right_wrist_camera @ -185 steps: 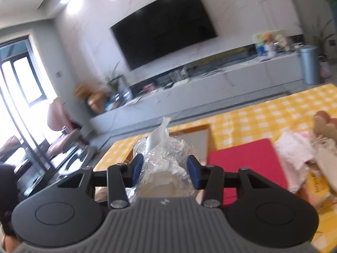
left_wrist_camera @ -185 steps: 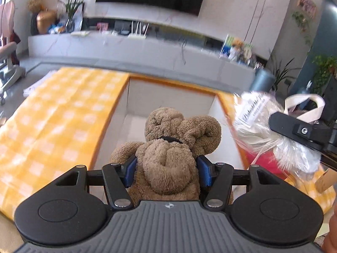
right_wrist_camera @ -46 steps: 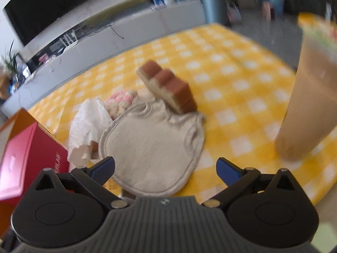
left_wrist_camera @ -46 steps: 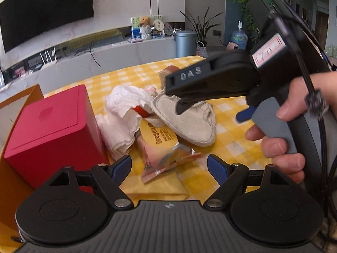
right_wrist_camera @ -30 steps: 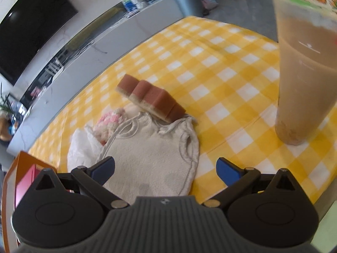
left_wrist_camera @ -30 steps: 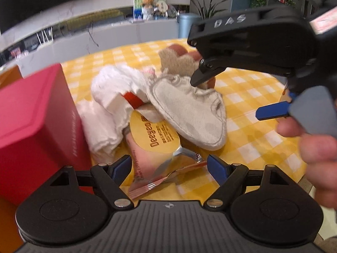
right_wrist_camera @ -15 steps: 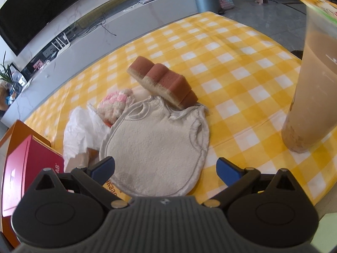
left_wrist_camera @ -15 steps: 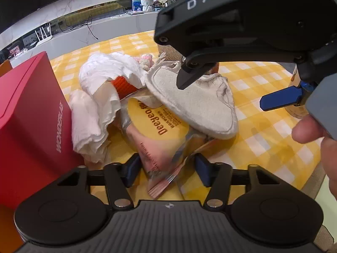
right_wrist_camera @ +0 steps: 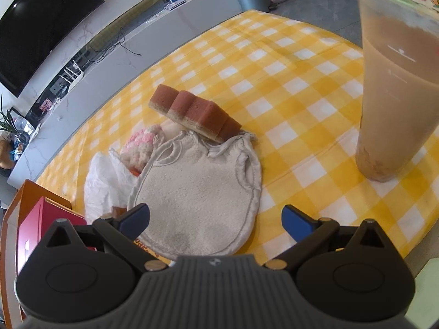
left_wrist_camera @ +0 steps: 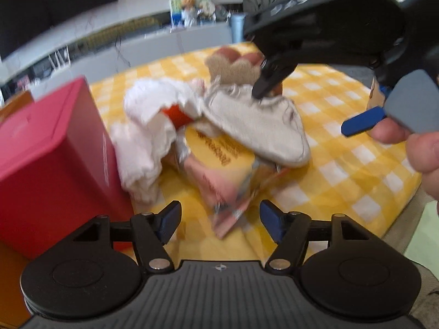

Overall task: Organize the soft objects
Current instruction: 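Move the right tool over the beige terry bib, then close the right tool on the edge of the beige bib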

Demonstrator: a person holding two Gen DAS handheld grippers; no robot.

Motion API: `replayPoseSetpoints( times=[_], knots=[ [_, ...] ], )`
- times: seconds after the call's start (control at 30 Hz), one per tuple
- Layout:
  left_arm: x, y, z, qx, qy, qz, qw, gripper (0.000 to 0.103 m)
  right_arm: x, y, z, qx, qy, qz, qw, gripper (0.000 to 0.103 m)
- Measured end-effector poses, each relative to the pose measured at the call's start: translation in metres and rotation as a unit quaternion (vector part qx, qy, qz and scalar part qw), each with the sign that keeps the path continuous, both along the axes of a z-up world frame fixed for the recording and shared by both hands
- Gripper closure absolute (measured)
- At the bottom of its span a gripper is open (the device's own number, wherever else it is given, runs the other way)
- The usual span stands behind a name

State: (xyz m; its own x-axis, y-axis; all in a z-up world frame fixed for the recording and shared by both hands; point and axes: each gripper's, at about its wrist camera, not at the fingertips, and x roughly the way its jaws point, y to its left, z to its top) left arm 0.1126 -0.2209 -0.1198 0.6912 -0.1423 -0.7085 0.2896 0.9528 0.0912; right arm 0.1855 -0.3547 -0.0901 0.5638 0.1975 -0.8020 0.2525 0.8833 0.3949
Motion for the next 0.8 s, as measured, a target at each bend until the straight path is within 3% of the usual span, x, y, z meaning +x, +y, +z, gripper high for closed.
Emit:
replayPoseSetpoints(
  times=[0.07, 0.17, 0.27, 0.5, 0.63, 0.8],
  knots=[
    [0.002, -0.003, -0.001, -0.004, -0.009, -0.018, 0.9998, 0.019, 0.002, 0.002, -0.001, -0.001, 0.003, 0.003, 1.000, 0.003],
    [0.011, -0.005, -0.008, -0.007, 0.003, -0.006, 0.9999, 0.019, 0.008, 0.003, -0.007, 0.042, 0.017, 0.008, 0.999, 0.003],
    [0.015, -0.002, -0.010, -0.036, 0.006, 0.001, 0.9993, 0.019, 0.013, 0.004, -0.013, 0.070, 0.034, 0.000, 0.997, 0.003],
    [0.010, 0.008, -0.007, -0.048, -0.008, 0.000, 0.9988, 0.017, 0.028, 0.020, -0.020, 0.030, 0.061, 0.019, 0.998, 0.003],
    [0.009, 0.011, -0.007, -0.051, -0.008, 0.003, 0.9987, 0.016, 0.030, 0.026, -0.016, 0.032, 0.046, 0.028, 0.998, 0.003],
    [0.009, 0.009, -0.007, -0.051, -0.007, 0.000, 0.9987, 0.016, 0.036, 0.043, -0.018, -0.040, 0.048, 0.060, 0.996, 0.005]
  ],
)
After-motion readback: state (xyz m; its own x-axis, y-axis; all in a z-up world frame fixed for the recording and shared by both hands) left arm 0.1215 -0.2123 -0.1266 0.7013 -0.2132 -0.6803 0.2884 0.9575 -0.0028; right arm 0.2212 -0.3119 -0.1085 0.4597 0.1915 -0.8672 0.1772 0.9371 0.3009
